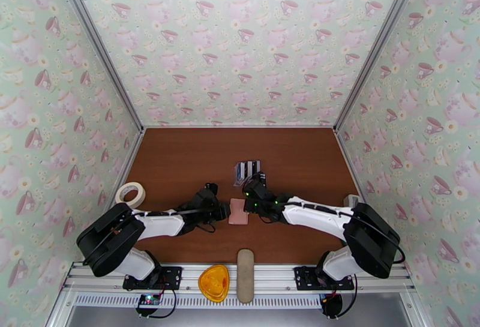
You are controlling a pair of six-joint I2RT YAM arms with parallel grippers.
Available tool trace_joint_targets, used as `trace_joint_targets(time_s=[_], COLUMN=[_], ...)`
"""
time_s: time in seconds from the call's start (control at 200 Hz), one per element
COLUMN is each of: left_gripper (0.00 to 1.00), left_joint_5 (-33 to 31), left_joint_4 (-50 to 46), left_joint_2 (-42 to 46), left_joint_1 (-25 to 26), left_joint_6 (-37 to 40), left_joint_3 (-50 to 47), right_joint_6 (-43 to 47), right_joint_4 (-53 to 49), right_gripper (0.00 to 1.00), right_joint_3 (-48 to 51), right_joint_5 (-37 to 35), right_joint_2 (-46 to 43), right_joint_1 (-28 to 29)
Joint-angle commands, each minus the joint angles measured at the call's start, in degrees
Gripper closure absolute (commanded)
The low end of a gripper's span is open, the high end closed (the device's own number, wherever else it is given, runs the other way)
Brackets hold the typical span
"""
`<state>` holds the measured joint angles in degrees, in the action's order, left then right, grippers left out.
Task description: Put the credit cards into the card holder
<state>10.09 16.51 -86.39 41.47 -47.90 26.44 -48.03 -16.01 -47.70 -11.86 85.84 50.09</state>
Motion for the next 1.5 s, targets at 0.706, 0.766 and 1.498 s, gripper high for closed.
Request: trace_joint_targets(time_s=[0.706, 0.766, 1.498], left_gripper=[0.72, 0.72, 0.79], left_joint_5=[1.1, 0.9, -2.7], left_joint_4=[-2.3, -2.4, -12.2], left_joint_2=[-11.5, -11.3, -13.0], left_joint_1=[3.0, 3.3, 4.4], left_joint_6=[-3.1, -3.3, -2.0], left_joint_3=[5.4, 5.3, 8.9], right_joint_6=[-0.6, -1.2, -0.8], right_joint_4=[5.0, 4.8, -8.6], right_gripper=[0.75, 0.72, 0.71], right_joint_3=[12.0, 12.8, 3.3], right_joint_5=[-1.0, -1.3, -5.9], right_joint_2=[-5.1, -6.2, 7.0], right_joint_1=[-2.7, -2.7, -2.7])
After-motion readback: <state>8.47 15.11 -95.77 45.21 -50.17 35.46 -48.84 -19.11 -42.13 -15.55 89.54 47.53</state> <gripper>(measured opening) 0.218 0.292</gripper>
